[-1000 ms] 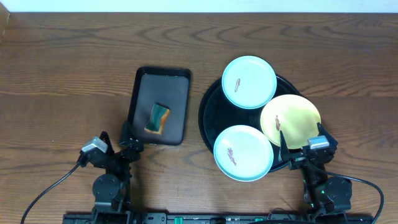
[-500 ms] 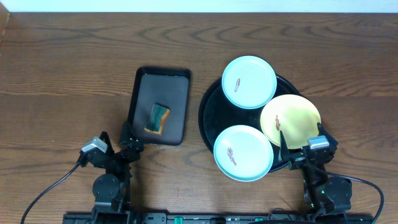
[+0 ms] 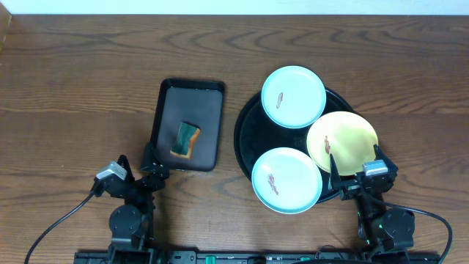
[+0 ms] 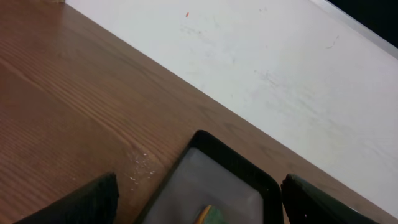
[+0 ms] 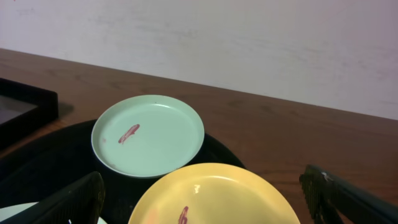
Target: Clean dirty plates on tray and stack at the side
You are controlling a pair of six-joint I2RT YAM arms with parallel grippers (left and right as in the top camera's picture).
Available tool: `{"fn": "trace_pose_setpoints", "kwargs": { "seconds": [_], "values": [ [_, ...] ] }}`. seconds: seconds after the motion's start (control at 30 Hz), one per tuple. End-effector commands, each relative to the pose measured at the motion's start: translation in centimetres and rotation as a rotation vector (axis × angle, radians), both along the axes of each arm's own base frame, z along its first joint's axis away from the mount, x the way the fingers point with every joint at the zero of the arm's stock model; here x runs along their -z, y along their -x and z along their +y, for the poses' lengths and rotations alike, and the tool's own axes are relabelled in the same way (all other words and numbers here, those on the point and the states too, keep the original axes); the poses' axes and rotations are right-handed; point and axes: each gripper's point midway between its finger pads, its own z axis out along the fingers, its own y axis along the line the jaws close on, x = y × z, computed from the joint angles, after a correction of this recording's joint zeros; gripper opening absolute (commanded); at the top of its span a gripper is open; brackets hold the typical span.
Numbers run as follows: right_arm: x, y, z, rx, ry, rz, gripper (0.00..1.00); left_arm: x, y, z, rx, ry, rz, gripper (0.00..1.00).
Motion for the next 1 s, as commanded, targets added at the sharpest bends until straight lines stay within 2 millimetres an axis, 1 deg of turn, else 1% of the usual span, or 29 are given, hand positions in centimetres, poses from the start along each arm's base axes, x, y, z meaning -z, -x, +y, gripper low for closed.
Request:
{"fn": "trace_pose_setpoints", "kwargs": {
  "seconds": [0.0, 0.13, 0.23, 0.47, 0.53, 0.63, 0.7, 0.77, 0.8, 0.87, 0.97],
  "values": [
    [0.1, 0.0, -0.2, 0.007, 0.011, -0.002, 0.99, 1.6, 0.1, 0.3, -0.016, -0.015, 0.05, 0.85],
    [0.1, 0.0, -0.2, 0.007, 0.01, -0.003, 0.99, 1.6, 0.1, 0.3, -0.017, -0.015, 0.05, 0.85],
    [0.1, 0.0, -0.2, 0.007, 0.011, -0.002, 0.99, 1.1, 0.1, 0.3, -0.017, -0.009, 0.03, 0.84],
    [0.1, 0.0, -0.2, 0.007, 0.011, -0.004, 0.99, 1.3, 0.1, 0.3, -0.017, -0.01, 0.038, 0.84],
    [-0.6, -0.1, -0.2, 0.007, 0.007, -0.031, 0.99, 1.0, 0.0, 0.3, -0.017, -0.009, 0.026, 0.84],
    [-0.4, 0.1, 0.4, -0.028, 0.005, -0.023, 0.99, -0.5, -0.2, -0.2, 0.012, -0.002, -0.037, 0.84],
    [-0.4, 0.1, 0.4, -0.027, 0.006, -0.023, 0.99, -1.6, -0.3, -0.6, 0.04, 0.003, -0.085, 0.84],
    [-0.9, 0.0, 0.4, -0.028, 0.001, -0.039, 0.99, -3.0, -0.3, -1.2, 0.07, 0.006, -0.137, 0.84],
    [-1.3, 0.1, 0.6, -0.036, -0.015, -0.053, 0.99, -3.5, -0.2, -1.3, 0.076, 0.007, -0.155, 0.84],
    [-2.7, 0.2, 1.1, -0.065, -0.066, -0.102, 0.99, -4.7, 0.0, -1.4, 0.085, 0.007, -0.176, 0.84],
    [-5.6, 0.6, 1.2, -0.083, -0.128, -0.195, 0.99, -6.8, 0.3, -1.5, 0.09, 0.007, -0.2, 0.84]
  ]
}}
